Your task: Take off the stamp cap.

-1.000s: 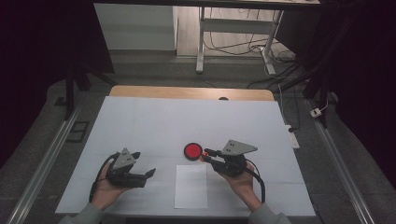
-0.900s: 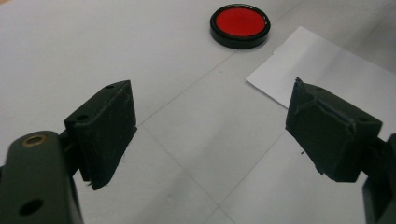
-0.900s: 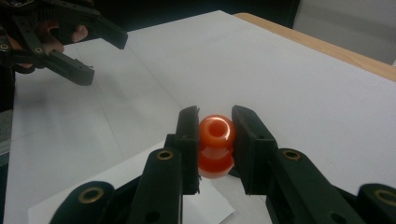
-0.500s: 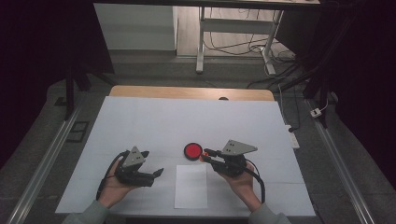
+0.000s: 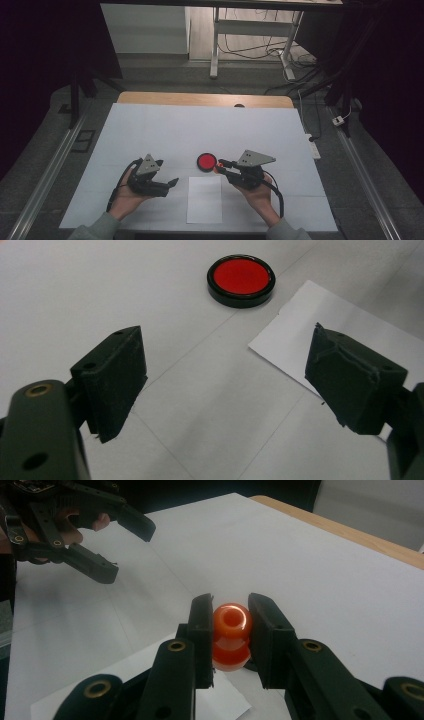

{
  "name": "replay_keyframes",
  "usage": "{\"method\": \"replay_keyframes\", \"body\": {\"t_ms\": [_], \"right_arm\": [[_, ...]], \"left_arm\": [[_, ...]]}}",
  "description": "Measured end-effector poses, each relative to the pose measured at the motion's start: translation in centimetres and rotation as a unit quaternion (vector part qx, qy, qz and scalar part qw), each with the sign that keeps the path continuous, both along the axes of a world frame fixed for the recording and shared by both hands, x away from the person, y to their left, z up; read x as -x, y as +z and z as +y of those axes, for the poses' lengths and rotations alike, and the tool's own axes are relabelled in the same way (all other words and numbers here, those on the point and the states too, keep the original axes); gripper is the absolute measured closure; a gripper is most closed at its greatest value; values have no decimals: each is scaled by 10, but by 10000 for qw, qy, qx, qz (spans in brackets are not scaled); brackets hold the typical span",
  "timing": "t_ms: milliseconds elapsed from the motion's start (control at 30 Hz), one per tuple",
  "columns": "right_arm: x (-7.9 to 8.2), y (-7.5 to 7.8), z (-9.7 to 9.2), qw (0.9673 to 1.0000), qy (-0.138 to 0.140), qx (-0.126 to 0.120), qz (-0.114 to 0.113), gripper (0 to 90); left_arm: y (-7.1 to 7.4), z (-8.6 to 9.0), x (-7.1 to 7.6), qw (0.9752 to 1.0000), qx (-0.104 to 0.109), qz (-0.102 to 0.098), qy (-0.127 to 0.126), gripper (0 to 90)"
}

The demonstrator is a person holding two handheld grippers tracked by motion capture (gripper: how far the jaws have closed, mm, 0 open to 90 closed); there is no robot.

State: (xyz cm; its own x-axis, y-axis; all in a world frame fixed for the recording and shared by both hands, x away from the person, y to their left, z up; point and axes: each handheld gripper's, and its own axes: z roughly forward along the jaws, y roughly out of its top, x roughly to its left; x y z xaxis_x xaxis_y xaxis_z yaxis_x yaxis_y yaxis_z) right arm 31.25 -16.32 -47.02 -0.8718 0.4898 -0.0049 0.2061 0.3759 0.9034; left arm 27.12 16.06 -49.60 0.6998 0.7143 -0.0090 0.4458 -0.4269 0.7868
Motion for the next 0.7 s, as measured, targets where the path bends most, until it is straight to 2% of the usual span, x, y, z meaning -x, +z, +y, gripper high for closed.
{"method": "replay_keyframes", "body": {"t_ms": [700], "right_arm": [[0, -1, 1, 10000, 27, 10, 25, 715]], "left_arm": [[6, -26, -12, 9997, -45, -8, -236, 171]]}}
